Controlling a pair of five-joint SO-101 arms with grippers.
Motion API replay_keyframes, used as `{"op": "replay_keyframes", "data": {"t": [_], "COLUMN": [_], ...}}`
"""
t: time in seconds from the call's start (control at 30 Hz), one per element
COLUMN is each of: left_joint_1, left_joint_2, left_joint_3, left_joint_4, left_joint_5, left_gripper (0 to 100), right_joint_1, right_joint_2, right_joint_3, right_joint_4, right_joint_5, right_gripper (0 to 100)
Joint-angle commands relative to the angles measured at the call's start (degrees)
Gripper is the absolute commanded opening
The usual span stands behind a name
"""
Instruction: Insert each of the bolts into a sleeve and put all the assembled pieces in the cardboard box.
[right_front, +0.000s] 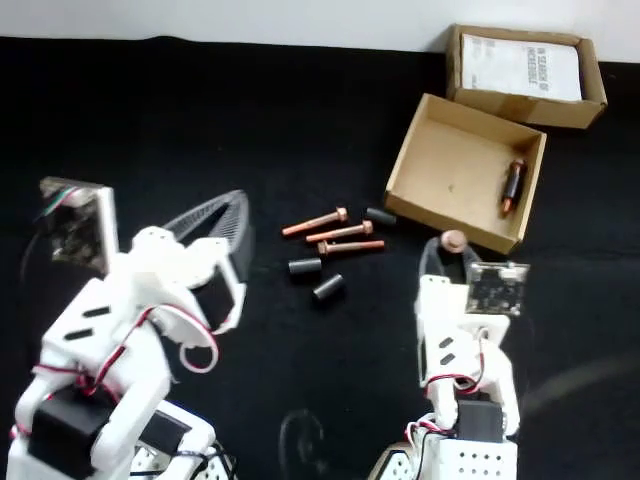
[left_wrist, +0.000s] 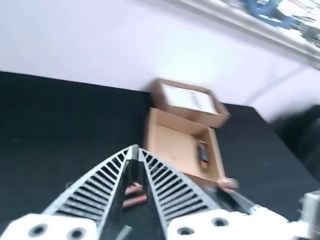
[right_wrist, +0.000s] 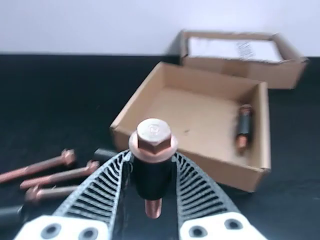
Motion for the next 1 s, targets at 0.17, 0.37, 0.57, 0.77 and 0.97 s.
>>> {"op": "replay_keyframes", "data": {"t": [0.17,0.37,0.57,0.77,0.97], "left_joint_1": [-12.26,-16.84,-19.56,-19.74,-19.74], "left_joint_2": [-8.92,-16.66,-26.95,-27.82,-27.82], "left_joint_3": [17.71,36.62,50.68,56.4,58.15], "left_joint_4": [0.0,-9.67,-17.05,-17.32,-17.05], "left_joint_5": [-5.01,-5.01,-5.01,-4.84,-4.66], "left_gripper": [2,2,2,2,2], "right_joint_1": [1.63,1.8,1.89,3.12,7.16], "right_joint_2": [-0.48,4.26,17.54,33.63,51.12], "right_joint_3": [-9.19,-10.51,-19.47,-30.81,-44.62], "right_joint_4": [-6.64,-13.32,-16.66,-18.07,-17.71], "right_joint_5": [-0.35,-0.26,-0.35,-0.7,-0.7], "right_gripper": [0.7,0.7,0.7,0.7,0.7]}}
